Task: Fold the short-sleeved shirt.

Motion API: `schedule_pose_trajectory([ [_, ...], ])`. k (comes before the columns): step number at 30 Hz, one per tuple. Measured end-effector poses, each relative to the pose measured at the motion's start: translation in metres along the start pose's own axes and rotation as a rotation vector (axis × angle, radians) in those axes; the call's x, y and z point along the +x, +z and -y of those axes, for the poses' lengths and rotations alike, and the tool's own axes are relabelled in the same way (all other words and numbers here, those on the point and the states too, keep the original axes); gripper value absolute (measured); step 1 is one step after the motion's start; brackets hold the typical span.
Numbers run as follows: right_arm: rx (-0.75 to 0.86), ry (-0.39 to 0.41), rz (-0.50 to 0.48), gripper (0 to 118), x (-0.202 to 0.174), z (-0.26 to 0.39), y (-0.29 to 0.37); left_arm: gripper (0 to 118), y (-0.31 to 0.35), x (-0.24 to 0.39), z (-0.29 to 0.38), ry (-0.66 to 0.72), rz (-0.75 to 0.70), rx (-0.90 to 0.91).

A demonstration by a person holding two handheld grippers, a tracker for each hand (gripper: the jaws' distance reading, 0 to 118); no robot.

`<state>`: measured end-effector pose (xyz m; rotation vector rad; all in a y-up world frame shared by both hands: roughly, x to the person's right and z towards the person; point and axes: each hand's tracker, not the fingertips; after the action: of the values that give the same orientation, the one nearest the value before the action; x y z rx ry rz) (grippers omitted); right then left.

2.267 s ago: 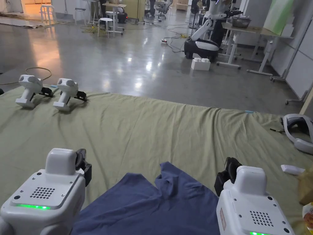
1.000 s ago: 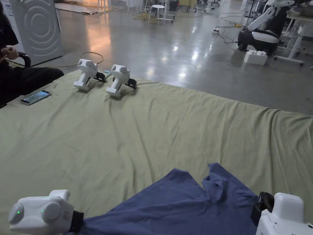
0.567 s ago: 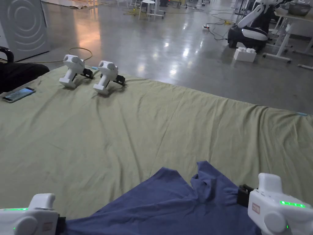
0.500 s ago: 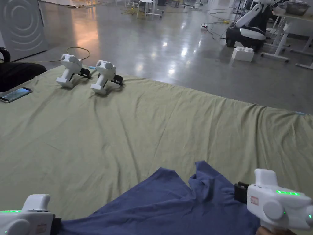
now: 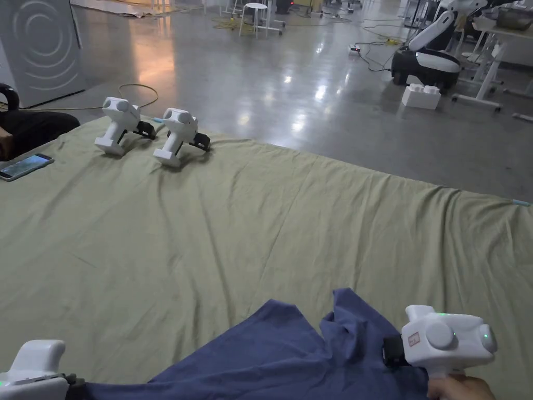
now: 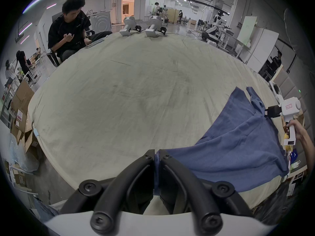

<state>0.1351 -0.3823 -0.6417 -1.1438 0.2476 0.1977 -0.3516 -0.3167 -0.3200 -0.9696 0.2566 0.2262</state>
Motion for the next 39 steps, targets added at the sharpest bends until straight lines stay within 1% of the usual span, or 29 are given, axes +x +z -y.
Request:
schedule_pose_trajectory([
  [1, 0.001, -0.006, -0.006, 35, 0.000, 0.001, 0.000, 7, -0.001, 0.001, 0.001, 0.002, -0.003, -0.002],
  [2, 0.006, -0.015, -0.027, 19, 0.000, 0.001, 0.001, 7, -0.001, 0.002, 0.002, 0.002, -0.004, -0.003],
  [3, 0.013, -0.025, -0.039, 12, 0.001, 0.001, 0.001, 6, -0.002, 0.001, 0.003, 0.003, -0.005, -0.003],
  [4, 0.025, -0.029, -0.055, 12, 0.000, 0.004, 0.003, 7, -0.003, 0.000, 0.003, 0.004, -0.005, -0.005],
  [7, 0.045, -0.040, -0.039, 8, -0.001, 0.009, 0.007, 7, -0.004, 0.001, 0.004, 0.001, -0.006, -0.002],
  [10, 0.131, -0.075, -0.007, 6, 0.003, 0.014, 0.021, 7, 0.002, 0.002, 0.002, 0.003, 0.001, 0.023],
  [15, 0.319, -0.065, 0.011, 6, 0.002, 0.020, 0.081, 7, 0.021, 0.006, -0.013, -0.016, 0.036, 0.110],
  [16, 0.357, -0.069, 0.018, 6, 0.002, 0.022, 0.099, 6, 0.025, 0.008, -0.018, -0.021, 0.056, 0.136],
  [18, 0.411, -0.108, 0.022, 6, 0.008, 0.022, 0.129, 6, 0.033, 0.016, -0.033, -0.066, 0.060, 0.161],
  [20, 0.484, -0.135, 0.010, 6, 0.021, 0.022, 0.163, 6, 0.043, 0.025, -0.052, -0.112, 0.068, 0.215],
  [24, 0.579, -0.089, 0.084, 6, 0.041, 0.016, 0.220, 6, 0.064, 0.041, -0.099, -0.120, 0.142, 0.304],
  [28, 0.689, -0.140, 0.150, 6, 0.065, 0.008, 0.274, 6, 0.088, 0.068, -0.155, -0.169, 0.161, 0.417],
  [31, 0.769, -0.158, 0.218, 6, 0.078, -0.001, 0.310, 6, 0.099, 0.084, -0.200, -0.156, 0.203, 0.484],
  [37, 0.847, -0.185, 0.271, 6, 0.098, -0.029, 0.367, 6, 0.120, 0.122, -0.275, -0.190, 0.191, 0.568],
  [39, 0.873, -0.195, 0.304, 6, 0.102, -0.040, 0.382, 6, 0.123, 0.132, -0.300, -0.205, 0.191, 0.578],
])
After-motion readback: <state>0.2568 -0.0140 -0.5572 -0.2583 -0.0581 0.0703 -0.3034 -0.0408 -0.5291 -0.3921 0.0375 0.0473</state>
